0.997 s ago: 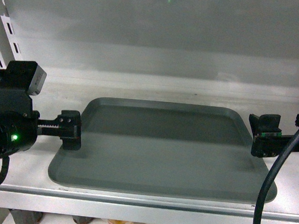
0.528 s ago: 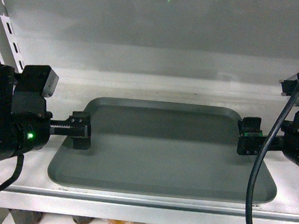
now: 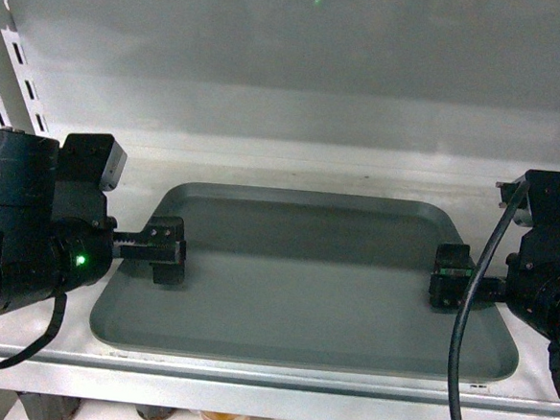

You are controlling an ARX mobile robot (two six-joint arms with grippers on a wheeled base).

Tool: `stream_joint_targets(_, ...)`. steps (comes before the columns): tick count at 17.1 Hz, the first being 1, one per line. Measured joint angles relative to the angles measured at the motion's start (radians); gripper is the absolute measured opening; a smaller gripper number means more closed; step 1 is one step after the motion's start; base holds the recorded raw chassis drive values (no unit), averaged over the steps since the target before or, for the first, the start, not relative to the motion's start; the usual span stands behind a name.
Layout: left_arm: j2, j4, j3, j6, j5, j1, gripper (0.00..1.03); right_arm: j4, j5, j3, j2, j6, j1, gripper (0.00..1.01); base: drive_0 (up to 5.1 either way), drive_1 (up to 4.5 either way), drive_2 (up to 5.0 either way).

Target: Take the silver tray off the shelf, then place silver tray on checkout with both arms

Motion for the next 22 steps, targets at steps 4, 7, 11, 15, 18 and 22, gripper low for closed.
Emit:
stream_joint_targets(4, 0.002, 0.032, -0.021, -0.002, -0.008, -0.003, 0.64, 0.029, 0.000, -0.012, 0.007, 0.003, 0.000, 0.76, 0.0, 0.00, 0.0)
stream_joint_targets(7, 0.002, 0.053, -0.035, -0.003, -0.004, -0.011, 0.39, 0.040, 0.000, -0.014, 0.018, 0.008, 0.000, 0.61, 0.0, 0.00, 0.0)
stream_joint_targets(11, 0.002, 0.071, -0.042, -0.018, -0.001, -0.019, 0.04, 0.043, -0.004, -0.014, 0.018, 0.018, 0.016, 0.27, 0.0, 0.00, 0.0)
stream_joint_targets(15, 0.004, 0.087, -0.046, -0.055, 0.005, -0.019, 0.03, 0.045, -0.005, -0.014, 0.011, 0.081, 0.027, 0.03, 0.0, 0.00, 0.0)
stream_joint_targets(18, 0.004, 0.089, -0.047, -0.055, 0.003, -0.025, 0.03, 0.042, -0.003, -0.014, 0.008, 0.086, 0.027, 0.03, 0.0, 0.00, 0.0)
stream_joint_targets(22, -0.004, 0.089, -0.055, -0.047, -0.004, -0.035, 0.03, 0.045, 0.015, -0.015, 0.006, 0.060, 0.027, 0.03, 0.0, 0.00, 0.0)
